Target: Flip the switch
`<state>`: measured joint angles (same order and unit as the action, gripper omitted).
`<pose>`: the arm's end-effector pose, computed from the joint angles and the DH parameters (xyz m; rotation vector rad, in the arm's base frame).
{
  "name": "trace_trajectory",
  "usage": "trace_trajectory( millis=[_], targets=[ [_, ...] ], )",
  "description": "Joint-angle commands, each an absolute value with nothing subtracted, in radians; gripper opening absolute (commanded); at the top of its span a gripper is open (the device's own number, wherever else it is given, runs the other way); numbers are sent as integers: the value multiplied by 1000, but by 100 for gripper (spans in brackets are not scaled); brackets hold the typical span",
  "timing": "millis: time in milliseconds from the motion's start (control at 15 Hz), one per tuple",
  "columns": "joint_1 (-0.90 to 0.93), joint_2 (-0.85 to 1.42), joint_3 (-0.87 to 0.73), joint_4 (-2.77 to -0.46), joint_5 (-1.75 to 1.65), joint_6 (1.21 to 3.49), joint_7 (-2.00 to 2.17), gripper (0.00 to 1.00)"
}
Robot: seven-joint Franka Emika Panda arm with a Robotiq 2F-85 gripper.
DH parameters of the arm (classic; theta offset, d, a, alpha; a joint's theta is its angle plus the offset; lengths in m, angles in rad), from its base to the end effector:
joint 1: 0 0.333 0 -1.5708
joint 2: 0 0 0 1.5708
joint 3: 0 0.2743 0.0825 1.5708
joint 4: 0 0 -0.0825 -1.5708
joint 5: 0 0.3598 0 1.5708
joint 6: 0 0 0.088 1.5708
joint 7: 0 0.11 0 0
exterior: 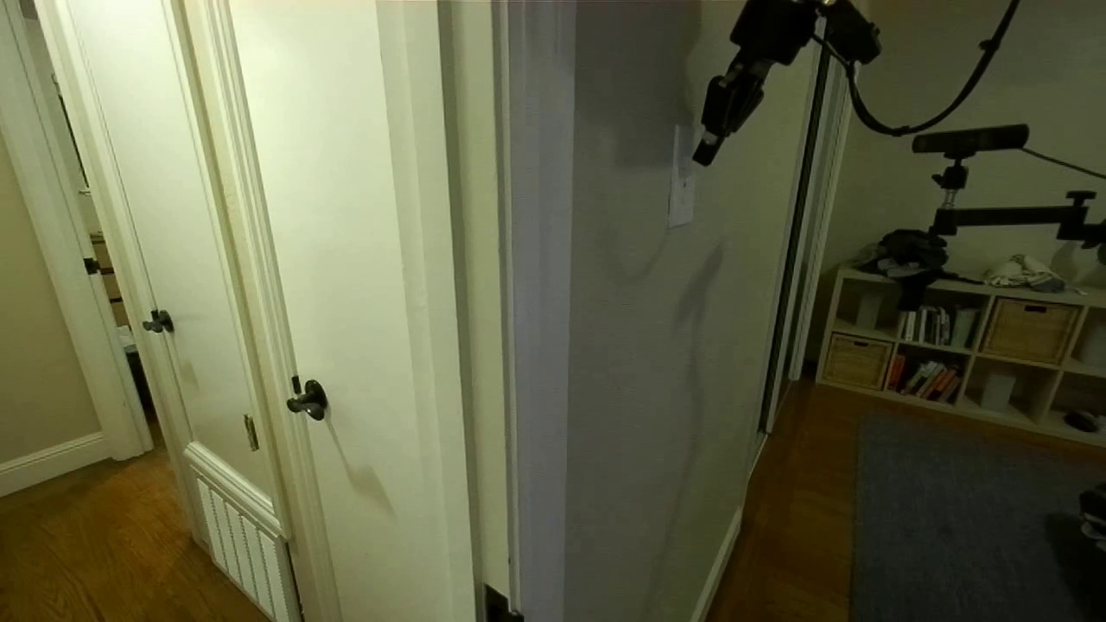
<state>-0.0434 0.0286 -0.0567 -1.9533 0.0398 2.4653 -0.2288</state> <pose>0.5793 -0.0579 0.4802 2.9994 0.1564 0.7381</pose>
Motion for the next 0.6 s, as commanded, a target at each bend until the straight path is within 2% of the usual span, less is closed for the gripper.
trace_trajectory(
  millis=[0,533],
  targets=[
    [-50,67,-53,-1916,46,2476,-224,4],
    [-53,86,-47,-1941,90,2458,-241,4]
  ],
)
